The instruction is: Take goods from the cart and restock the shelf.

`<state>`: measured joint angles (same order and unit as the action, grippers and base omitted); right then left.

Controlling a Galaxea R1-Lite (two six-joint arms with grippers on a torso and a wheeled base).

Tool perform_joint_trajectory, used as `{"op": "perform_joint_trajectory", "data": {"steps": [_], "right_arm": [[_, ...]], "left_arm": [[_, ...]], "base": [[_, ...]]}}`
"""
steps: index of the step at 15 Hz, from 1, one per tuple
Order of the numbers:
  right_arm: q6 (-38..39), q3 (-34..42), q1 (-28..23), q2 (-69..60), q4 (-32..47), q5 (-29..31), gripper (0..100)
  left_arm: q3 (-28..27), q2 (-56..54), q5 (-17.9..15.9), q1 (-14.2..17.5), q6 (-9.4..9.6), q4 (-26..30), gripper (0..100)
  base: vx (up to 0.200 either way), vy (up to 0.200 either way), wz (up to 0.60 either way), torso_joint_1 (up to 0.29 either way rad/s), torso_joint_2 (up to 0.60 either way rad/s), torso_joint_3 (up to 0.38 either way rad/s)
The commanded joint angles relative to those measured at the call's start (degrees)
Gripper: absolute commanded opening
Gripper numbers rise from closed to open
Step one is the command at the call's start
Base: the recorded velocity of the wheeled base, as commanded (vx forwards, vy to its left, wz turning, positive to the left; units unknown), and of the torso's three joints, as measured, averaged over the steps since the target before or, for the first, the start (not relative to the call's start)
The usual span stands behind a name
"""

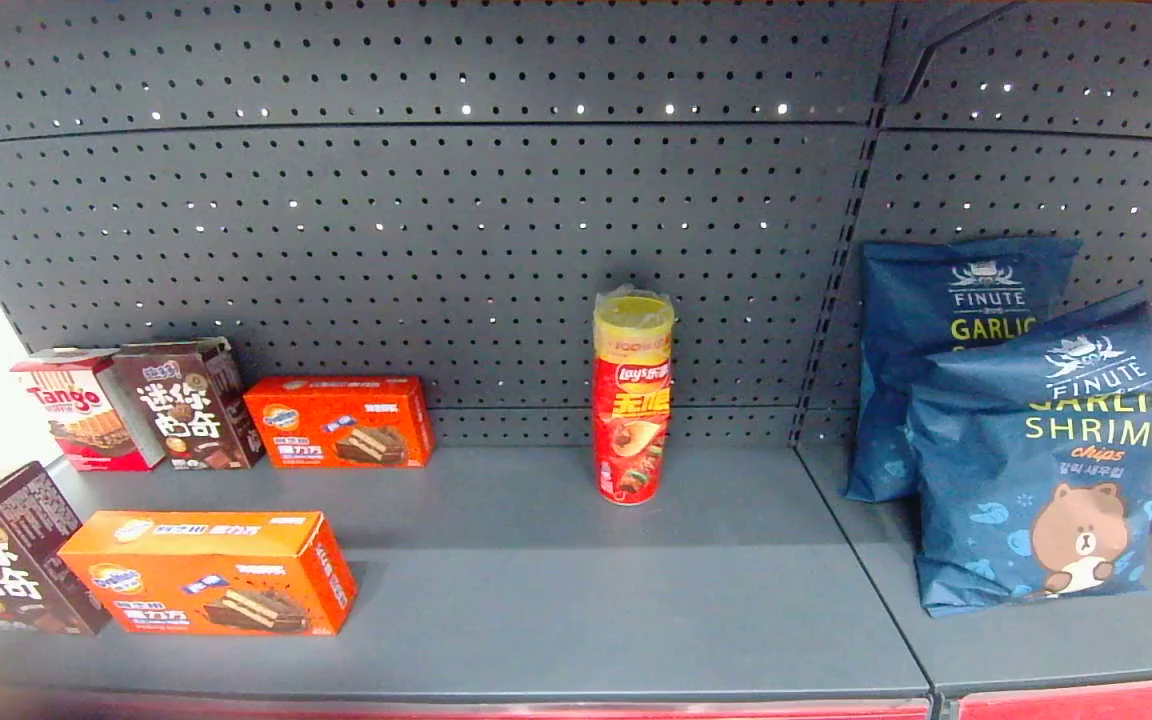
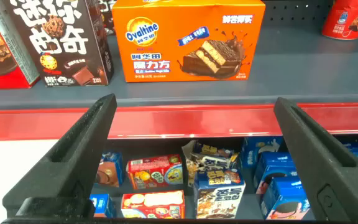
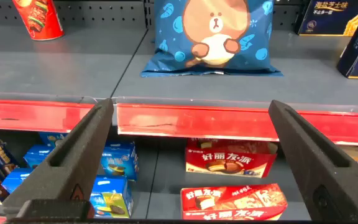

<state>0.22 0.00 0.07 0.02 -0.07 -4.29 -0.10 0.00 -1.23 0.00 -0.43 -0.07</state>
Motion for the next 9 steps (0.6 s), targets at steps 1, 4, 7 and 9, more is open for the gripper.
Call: {"op": "perform_joint_trajectory", "data": {"steps": [1,4,7,9], "right_arm": [[-0.13,0.00,0.01,-0.02,-0.01,-0.02,100],[-0.13,0.00,0.01,-0.02,-0.01,-0.02,100],[-0.13,0.00,0.01,-0.02,-0.01,-0.02,100],[-0.13,0.00,0.01,-0.02,-0.01,-0.02,100]], "left_arm": [[0.01,0.00,0.00,0.00,0.08,-0.01,100],[0.01,0.00,0.00,0.00,-0.01,-0.01,100],[0.01,0.00,0.00,0.00,0.08,-0.01,100],[0.01,0.00,0.00,0.00,0.08,-0.01,100]], "base": [[0.000,0.000,0.60,0.002,0.00,0.002],[0.000,0.000,0.60,0.001,0.00,0.004],[0.000,0.000,0.60,0.012,0.01,0.002],[0.000,0.000,0.60,0.002,0.01,0.002]]}}
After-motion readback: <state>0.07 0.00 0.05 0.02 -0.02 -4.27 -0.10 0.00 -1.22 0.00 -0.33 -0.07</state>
